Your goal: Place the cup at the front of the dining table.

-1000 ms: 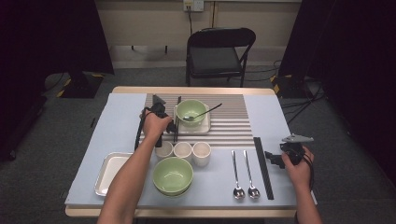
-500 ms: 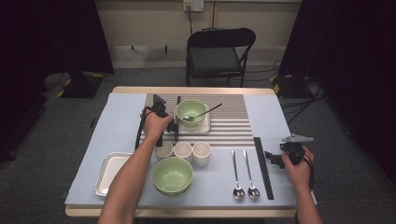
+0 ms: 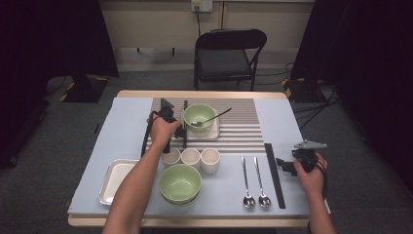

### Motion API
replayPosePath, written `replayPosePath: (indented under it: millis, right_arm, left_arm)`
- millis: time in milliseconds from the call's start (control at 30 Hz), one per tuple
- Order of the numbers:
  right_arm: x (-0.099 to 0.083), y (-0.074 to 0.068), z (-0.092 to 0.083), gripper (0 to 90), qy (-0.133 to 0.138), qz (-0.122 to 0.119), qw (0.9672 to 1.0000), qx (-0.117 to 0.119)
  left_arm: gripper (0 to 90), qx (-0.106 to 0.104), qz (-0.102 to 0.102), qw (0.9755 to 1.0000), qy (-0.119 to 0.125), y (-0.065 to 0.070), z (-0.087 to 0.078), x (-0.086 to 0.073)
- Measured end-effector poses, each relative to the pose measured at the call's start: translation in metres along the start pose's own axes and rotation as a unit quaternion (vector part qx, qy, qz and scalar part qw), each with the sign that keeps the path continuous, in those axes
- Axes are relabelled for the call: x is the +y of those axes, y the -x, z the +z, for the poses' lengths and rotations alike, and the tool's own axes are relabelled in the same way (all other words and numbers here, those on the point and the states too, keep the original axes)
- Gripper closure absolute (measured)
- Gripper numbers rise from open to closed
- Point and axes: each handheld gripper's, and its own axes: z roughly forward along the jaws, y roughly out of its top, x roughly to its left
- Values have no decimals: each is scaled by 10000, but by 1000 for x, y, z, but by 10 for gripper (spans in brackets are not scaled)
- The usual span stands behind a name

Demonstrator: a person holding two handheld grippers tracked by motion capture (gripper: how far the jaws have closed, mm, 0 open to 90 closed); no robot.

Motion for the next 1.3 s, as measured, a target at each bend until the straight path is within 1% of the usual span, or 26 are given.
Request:
replayPosePath:
  millis: [100,133,167,200,300,333,467,500,533,600,700,733,800,867,900,1000,1067,1233,1267,1300]
  right_arm:
    - [0,0,0,200,1,0,10000,0]
    - [0,0,0,200,-1,2,10000,0]
    - [0,0,0,200,-1,2,10000,0]
    - [0,0,0,200,2,3,10000,-1]
    - [0,0,0,200,-1,1,10000,0]
    - [0,0,0,200,0,-1,10000,0]
    - [0,0,0,200,0,3,10000,0]
    - [0,0,0,200,0,0,10000,-1]
    - [0,0,0,200,-1,2,10000,-1]
    - [0,0,0,200,-1,1,10000,-2]
    - [0,0,0,200,-1,1,10000,-2]
    - [0,0,0,200,-2,0,10000,-2]
    - [0,0,0,200,-1,0,10000,-2]
    - [0,0,0,200,-1,1,10000,-1]
    - [0,0,0,200,-1,-1,10000,-1]
    - [0,0,0,200,-3,0,10000,-3]
    - [0,0,0,200,-3,1,10000,-3]
    - [0,0,0,200,-1,-7,10000,-5]
    - [0,0,0,200,-2,-1,10000,-3]
    - [0,0,0,200,-2,-1,10000,-3]
  left_arm:
    - [842,-10,-14,10000,7,0,0,0]
    - [842,-8,42,10000,-12,-1,-1,0]
    - [842,7,23,10000,-1,0,-1,0]
    - [842,29,91,9999,-47,-1,-2,0]
    - [841,20,107,9999,-45,-2,-2,0]
    - [837,-21,43,10000,-31,-1,-2,0]
    - [823,-32,51,10000,-38,0,-3,0]
    - [822,-4,94,9999,-45,-1,-3,0]
    - [815,-13,46,10000,1,0,-3,0]
    - [802,-4,10,10000,15,0,-4,0]
    - [796,4,64,10000,14,-1,-5,0]
    - [792,28,16,10000,6,-1,-6,0]
    - [789,22,79,10000,13,-2,-7,0]
    - [780,-20,-38,10000,73,-1,-9,-1]
    - [777,-3,70,10000,27,-2,-10,0]
    - [767,-35,5,10000,80,-2,-11,-1]
    - [756,-36,51,9999,117,-3,-14,-1]
    - [729,-48,51,9999,100,-4,-17,-2]
    - [729,8,105,9999,119,-5,-19,-2]
    - [728,8,105,9999,119,-5,-19,-2]
